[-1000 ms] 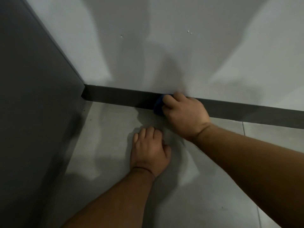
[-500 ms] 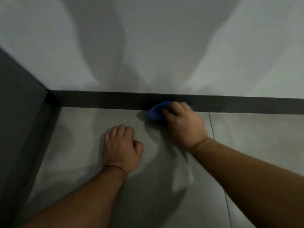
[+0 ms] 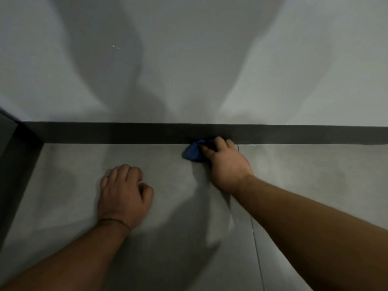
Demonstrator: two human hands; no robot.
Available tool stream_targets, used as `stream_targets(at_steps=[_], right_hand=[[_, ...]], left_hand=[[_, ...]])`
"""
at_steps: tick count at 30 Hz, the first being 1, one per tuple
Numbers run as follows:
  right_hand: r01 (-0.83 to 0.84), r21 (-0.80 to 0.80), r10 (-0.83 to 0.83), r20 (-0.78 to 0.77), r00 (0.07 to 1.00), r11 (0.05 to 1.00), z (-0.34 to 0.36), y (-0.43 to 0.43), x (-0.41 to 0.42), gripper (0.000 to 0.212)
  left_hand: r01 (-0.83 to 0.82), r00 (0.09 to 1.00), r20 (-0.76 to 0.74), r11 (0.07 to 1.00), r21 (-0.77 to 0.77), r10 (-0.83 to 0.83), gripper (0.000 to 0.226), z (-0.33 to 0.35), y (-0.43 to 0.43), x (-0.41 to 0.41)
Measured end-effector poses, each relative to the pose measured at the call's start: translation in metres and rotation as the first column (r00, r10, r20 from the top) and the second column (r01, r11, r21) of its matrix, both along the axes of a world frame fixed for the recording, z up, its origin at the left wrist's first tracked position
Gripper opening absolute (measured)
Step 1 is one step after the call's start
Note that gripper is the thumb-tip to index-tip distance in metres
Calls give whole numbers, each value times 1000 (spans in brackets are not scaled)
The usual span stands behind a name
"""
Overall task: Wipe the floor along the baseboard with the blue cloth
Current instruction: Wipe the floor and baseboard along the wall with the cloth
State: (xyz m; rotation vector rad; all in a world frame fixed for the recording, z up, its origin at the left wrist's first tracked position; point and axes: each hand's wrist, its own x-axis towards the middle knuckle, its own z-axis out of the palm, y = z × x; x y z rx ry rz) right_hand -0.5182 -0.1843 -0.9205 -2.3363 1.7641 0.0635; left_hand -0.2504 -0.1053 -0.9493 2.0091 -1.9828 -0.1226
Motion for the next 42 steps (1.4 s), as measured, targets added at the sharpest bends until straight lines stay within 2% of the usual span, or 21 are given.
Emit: stream_targets(at_steps=[5,11,13,15,17,19,22,24,27,30,33,35,39,42], right_hand=[[150,-25,-150,-8,989,988,-5,8,-69,63],[371,16,-368,-106,924,928,0,16,-133,68],[302,-43,-305,-133,943,952,6,13,-127,58],[136,-51,-140,-86,986,989,6,16,-110,55],[-9,21,9,3,1000,1000,-3,22,-95,55],[-20,86,15,63,998,996,-13,27,-98,57],[69,89,-74,64,995,994,-19,30,-130,62],[167,94,-171,40,984,981,-19,29,-160,62],[253,98,-254,-1,967,963,-15,29,-205,58],[289,30,-285,-87,954,957,-7,30,-246,66],[402,-21,-402,-111,909,915,-9,41,-281,72],[446,21,-444,-67,894,895,-15,48,-281,76],[483,-15,-481,61,874,875,-22,49,-225,74],[421,-4,-418,99,903,907,-22,46,-171,68]], left_hand=[[-9,1000,27,1000,-8,9,20,-2,0,-1],[-30,993,117,1000,8,29,37,0,1,-3],[-15,988,154,1000,22,12,41,5,1,-7],[22,984,176,999,36,-28,44,13,3,-18],[80,987,138,995,54,-87,48,22,8,-42],[180,982,37,978,103,-184,50,30,14,-79],[305,950,-118,942,138,-290,48,36,19,-138],[352,930,-160,926,134,-330,47,35,21,-162],[360,929,-157,917,171,-335,48,28,23,-173],[349,936,-129,917,192,-329,47,20,25,-173],[343,939,-107,920,189,-328,52,17,28,-173],[333,943,-97,924,190,-320,53,16,28,-175],[327,945,-78,923,204,-318,54,15,27,-176],[320,947,-73,924,211,-312,55,15,27,-176]])
